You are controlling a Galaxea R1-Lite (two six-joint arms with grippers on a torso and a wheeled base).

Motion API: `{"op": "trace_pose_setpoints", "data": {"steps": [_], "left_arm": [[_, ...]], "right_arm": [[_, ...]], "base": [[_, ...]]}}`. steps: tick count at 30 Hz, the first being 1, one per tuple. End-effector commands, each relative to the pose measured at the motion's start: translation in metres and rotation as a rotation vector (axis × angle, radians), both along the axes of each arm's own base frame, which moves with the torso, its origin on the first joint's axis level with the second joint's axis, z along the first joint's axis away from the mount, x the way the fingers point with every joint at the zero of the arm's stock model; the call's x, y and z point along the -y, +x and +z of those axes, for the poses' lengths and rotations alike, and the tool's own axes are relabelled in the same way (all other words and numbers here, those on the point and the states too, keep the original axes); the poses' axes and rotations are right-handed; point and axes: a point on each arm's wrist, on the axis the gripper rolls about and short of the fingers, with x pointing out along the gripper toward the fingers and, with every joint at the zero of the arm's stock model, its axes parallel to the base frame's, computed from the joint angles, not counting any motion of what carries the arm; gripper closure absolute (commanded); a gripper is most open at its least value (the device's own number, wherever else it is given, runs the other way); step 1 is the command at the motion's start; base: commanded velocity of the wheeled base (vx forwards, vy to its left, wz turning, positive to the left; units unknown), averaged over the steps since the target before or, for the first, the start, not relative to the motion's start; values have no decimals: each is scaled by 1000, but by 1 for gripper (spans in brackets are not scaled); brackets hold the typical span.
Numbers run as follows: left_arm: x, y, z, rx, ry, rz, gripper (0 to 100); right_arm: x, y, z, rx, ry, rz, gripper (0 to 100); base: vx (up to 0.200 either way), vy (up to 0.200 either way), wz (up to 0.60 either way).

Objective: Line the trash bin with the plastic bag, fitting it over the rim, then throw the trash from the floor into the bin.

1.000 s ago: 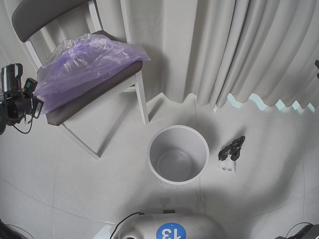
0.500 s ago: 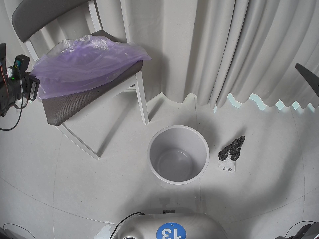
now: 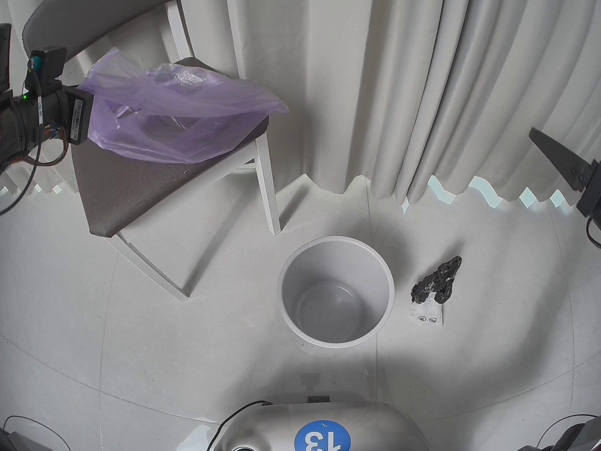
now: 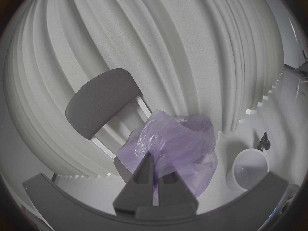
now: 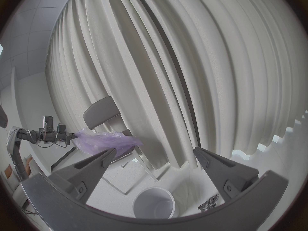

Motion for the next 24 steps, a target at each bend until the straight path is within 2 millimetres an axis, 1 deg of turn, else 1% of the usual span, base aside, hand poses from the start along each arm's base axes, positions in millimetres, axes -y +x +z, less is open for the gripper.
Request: {"op": "trace_pose_setpoints", "data": {"steps": [1, 2, 3, 4, 5, 6, 7, 8, 9, 11, 12, 15, 18, 21, 24], "left_arm": [[9, -18, 20, 50, -41, -72, 100], [12, -19, 20, 53, -44, -84, 100], [12, -19, 20, 53, -44, -86, 100], [15, -20, 19, 48, -46, -103, 100], [16, -22, 18, 46, -47, -112, 100], [16, -22, 18, 46, -47, -112, 100], [17, -25, 17, 48, -58, -120, 100], [17, -26, 18, 49, -60, -122, 100], [17, -28, 19, 54, -72, -127, 100], [17, -28, 19, 56, -72, -128, 100], [17, -29, 19, 55, -74, -127, 100], [15, -32, 15, 47, -70, -125, 100], [16, -29, 14, 48, -71, -128, 100], [23, -25, 15, 72, -83, -149, 100], [29, -32, 20, 100, -102, -188, 100]], "right_arm": [[-22, 30, -1, -32, -29, 22, 0], [-28, 30, -6, -42, -28, 42, 0], [-28, 30, -6, -43, -29, 45, 0], [-34, 33, -15, -61, -24, 74, 0], [-39, 40, -18, -66, -13, 79, 0], [-39, 40, -18, -66, -13, 79, 0], [-45, 51, -27, -64, -20, 68, 0], [-45, 52, -27, -63, -20, 68, 0], [-48, 58, -30, -37, -14, 67, 0], [-49, 61, -31, -24, -9, 64, 0], [-51, 65, -35, -16, -5, 62, 0], [-52, 66, -37, -18, -6, 62, 0], [-50, 62, -38, -20, -10, 63, 0], [-50, 61, -38, -19, -9, 61, 0], [-50, 61, -39, -24, -12, 60, 0]], "base": [[0, 0, 0], [0, 0, 0], [0, 0, 0], [0, 0, 0], [0, 0, 0], [0, 0, 0], [0, 0, 0], [0, 0, 0], [0, 0, 0], [0, 0, 0], [0, 0, 0], [0, 0, 0], [0, 0, 0], [0, 0, 0], [0, 0, 0]]}}
